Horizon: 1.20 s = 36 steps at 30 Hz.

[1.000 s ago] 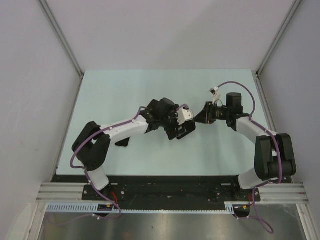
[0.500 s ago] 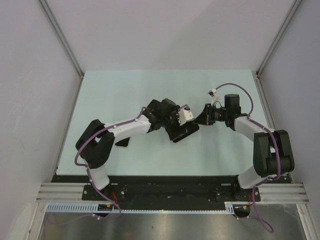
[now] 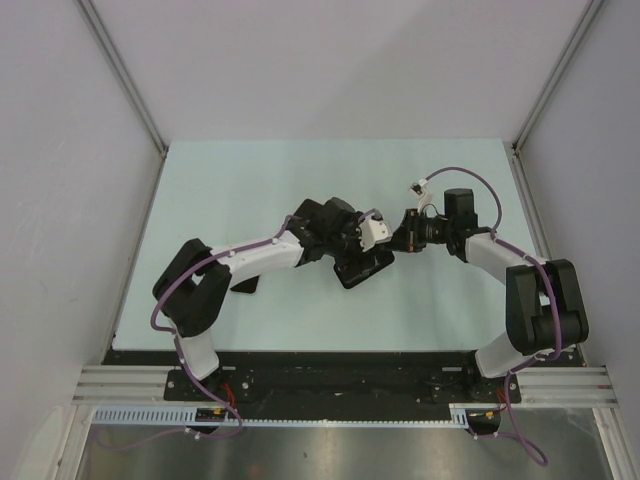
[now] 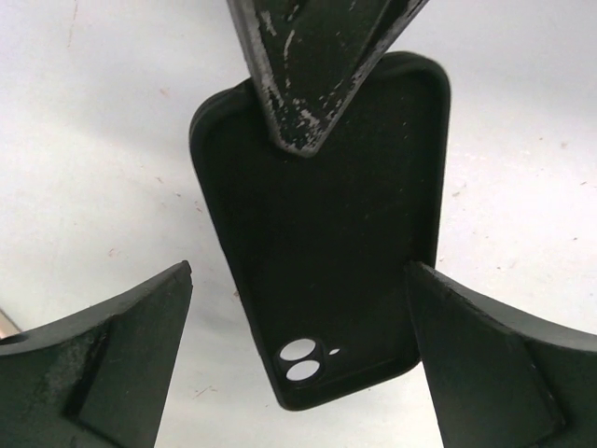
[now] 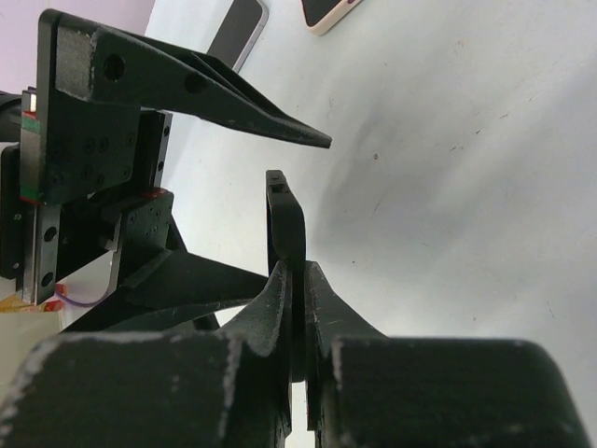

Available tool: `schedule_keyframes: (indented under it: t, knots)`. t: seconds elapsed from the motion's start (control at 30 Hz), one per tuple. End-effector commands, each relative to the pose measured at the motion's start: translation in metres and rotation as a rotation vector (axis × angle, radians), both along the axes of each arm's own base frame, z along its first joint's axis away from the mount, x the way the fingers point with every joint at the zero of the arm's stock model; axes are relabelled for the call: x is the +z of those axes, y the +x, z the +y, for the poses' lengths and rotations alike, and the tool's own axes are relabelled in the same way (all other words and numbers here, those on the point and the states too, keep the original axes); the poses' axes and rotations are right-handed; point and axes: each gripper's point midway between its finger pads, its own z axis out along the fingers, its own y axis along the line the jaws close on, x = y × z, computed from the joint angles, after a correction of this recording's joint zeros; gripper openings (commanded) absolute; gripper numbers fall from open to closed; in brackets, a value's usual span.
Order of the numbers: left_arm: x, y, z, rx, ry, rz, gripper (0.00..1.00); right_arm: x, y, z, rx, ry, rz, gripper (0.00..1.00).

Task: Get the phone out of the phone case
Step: Place the phone case at the center of the board.

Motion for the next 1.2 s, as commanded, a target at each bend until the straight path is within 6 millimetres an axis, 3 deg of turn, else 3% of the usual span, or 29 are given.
schedule_keyframes:
  t: [0.0,0.2,0.47,0.93,1.17]
  knots:
    - [0.034,-0.005,-0.020,-0.014,-0.107,0.000,1.00,0.014,0.007,0.004,0.004,0.020,-0.046,0.00]
    - [0.045,-0.011,-0.024,-0.020,-0.149,0.030,1.00,0.012,0.008,0.003,0.001,0.005,-0.059,0.00]
    - [0.044,-0.021,-0.025,-0.041,-0.167,0.076,1.00,0.012,0.009,0.002,0.000,0.000,-0.068,0.00]
    - [0.048,-0.008,-0.020,0.020,-0.183,0.084,1.00,0.009,0.000,0.003,0.071,0.001,-0.101,0.00]
    - [0.046,-0.017,-0.019,-0.015,-0.208,0.150,1.00,0.010,0.001,0.004,0.067,0.000,-0.103,0.00]
